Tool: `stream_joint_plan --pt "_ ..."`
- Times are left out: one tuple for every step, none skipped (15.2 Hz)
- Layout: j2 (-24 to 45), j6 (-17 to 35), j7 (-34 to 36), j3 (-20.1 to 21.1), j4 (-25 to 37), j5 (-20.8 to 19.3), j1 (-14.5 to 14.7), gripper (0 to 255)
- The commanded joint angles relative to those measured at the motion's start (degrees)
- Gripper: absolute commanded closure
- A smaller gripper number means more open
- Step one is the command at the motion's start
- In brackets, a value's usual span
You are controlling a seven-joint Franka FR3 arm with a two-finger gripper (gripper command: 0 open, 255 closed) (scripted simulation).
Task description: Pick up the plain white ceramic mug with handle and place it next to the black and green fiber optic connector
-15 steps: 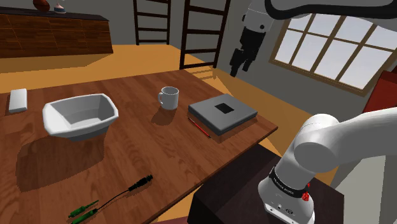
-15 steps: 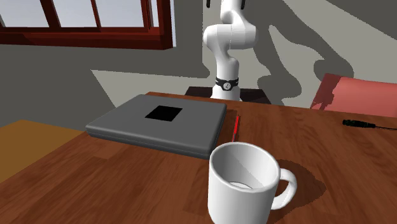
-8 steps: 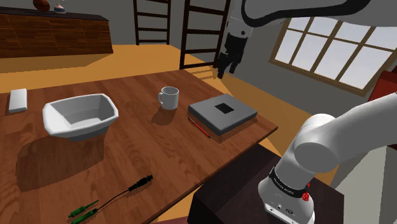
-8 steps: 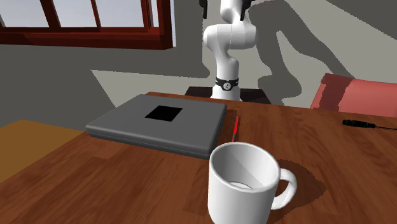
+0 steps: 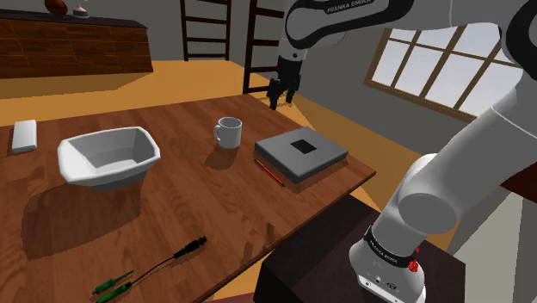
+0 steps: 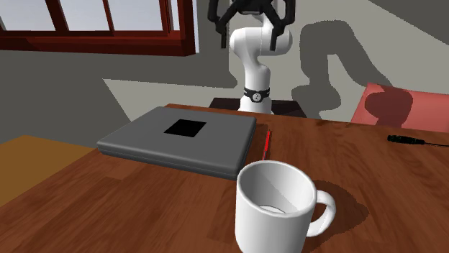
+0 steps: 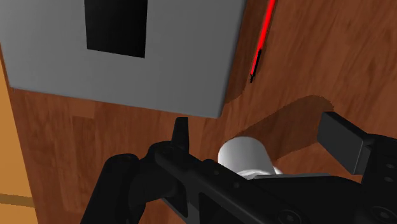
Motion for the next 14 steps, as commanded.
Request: stream_joint_plan --pt "4.7 1.1 -1.0 -0.4 3.3 0.5 0.1 0" --pt "7.1 1.5 -1.4 -0.5 4.9 0.8 0.2 0" --pt "9.4 2.0 -1.9 -0.5 6.6 1.2 0.2 0" --pt "11.8 2.3 -2.3 -0.6 8.4 1.5 0.2 0" --pt "14.1 2.6 -2.7 -0.6 10.3 1.8 0.2 0" --pt "16.5 2.7 -3.2 -0.6 12.3 2.2 0.2 0" --pt "18.9 2.9 -3.6 -0.6 14.3 2.5 0.2 0" --pt "21.2 2.9 -4.0 -0.6 16.4 2.9 0.2 0" --pt "23.6 2.8 -4.4 -0.6 18.6 3.2 0.1 0" --pt "26.0 2.7 -4.8 -0.5 20.9 3.5 0.0 0" --pt "28.5 2.5 -5.1 -0.4 23.3 3.8 -0.1 0" --pt "30.9 2.2 -5.5 -0.3 25.8 4.1 -0.2 0" --pt "33.4 1.9 -5.8 -0.2 28.5 4.4 -0.3 0" --pt "35.9 1.4 -6.1 0.0 31.2 4.6 -0.4 0"
